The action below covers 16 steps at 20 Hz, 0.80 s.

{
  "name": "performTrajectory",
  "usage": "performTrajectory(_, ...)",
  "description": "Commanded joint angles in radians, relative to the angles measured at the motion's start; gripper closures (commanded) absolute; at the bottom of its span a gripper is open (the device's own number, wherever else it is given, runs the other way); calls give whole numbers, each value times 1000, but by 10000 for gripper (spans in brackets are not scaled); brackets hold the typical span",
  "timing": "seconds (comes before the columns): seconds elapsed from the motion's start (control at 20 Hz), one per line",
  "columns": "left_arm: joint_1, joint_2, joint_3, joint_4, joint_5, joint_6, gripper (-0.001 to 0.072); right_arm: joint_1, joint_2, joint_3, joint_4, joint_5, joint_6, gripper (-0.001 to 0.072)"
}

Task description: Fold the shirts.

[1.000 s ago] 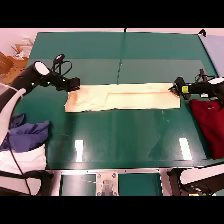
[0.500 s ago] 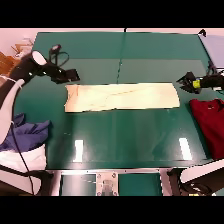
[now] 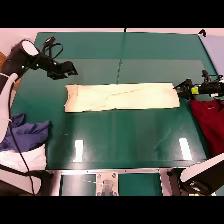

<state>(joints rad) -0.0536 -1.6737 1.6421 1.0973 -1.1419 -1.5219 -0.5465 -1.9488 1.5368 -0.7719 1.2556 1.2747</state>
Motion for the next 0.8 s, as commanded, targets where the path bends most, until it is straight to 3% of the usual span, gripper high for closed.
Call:
performTrajectory(0.0,-43,-1,4,-29,-10,12,57,26,-91,35,38,64,-39,227)
performTrajectory(0.1,-91,-5,3,-29,17,22,347,51,-135,85,37,113,-38,439)
performTrajectory(0.15,-115,-5,3,-29,30,40,495,61,-143,105,36,137,-38,467)
performTrajectory(0.2,-142,-5,3,-29,48,40,660,63,-143,116,35,159,-39,593)
performTrajectory(0.25,-166,-5,3,-28,69,39,683,63,-142,140,35,195,-39,676)
performTrajectory(0.3,-191,-5,3,-29,99,38,682,61,-140,169,35,230,-38,696)
performTrajectory(0.55,-352,-29,3,-43,294,38,683,66,-8,265,37,346,9,696)
performTrajectory(0.75,-497,-167,4,-127,418,39,683,89,186,266,75,413,82,696)
